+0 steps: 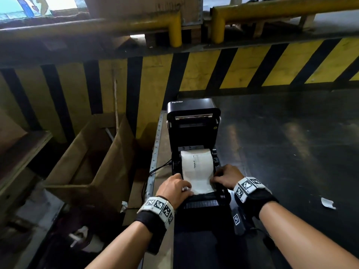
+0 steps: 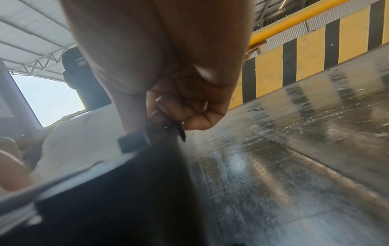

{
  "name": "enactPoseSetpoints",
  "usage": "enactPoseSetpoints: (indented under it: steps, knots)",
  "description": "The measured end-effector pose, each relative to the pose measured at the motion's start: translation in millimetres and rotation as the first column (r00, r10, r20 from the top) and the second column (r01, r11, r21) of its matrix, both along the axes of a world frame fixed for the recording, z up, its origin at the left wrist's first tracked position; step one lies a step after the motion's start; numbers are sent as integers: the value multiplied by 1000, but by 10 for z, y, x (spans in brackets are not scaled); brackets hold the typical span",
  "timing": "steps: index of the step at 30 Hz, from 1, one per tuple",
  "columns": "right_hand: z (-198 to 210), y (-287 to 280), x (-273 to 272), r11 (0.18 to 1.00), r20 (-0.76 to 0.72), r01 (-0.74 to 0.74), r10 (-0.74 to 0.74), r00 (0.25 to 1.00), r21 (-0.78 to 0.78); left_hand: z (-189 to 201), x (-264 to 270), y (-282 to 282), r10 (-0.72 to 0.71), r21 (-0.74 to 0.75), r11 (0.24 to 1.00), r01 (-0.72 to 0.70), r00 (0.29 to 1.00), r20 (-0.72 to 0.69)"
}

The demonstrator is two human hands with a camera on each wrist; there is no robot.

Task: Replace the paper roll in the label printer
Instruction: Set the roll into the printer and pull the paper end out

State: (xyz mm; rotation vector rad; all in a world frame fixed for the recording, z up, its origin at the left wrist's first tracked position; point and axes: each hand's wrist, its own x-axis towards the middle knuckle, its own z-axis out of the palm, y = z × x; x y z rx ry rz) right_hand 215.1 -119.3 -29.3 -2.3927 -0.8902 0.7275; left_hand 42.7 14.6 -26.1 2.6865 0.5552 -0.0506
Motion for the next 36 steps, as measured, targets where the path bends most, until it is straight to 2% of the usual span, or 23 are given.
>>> enactPoseSetpoints:
  steps: [5,10,15,17,19,21,26,36]
  knots:
    - [-50,11,1,998,12,53,-54,998,22,53,19,20,-111,44,993,112,993,-26]
    - [-60,1,3,999,40,13,-15,999,29,44,42,-3,-149,68,987,148,989,0]
    - [63,-141,-127,982,219,39,-80,972,186,13,37,5,-135,62,989,131,989,62]
    - [97,-232,-180,973,248,-64,7,969,223,1,37,17,-137,55,989,134,988,71]
    - [76,-304,-238,967,225,-209,172,959,149,-12,36,31,-146,44,989,143,987,72]
    - [31,-332,-288,955,221,-295,279,935,43,-5,44,52,-155,27,988,154,986,63]
    - [5,-331,-304,955,242,-294,275,931,46,32,90,89,-172,7,985,172,985,24]
    - [-8,-363,-339,942,318,-333,301,899,50,13,35,79,-137,-49,989,140,989,51]
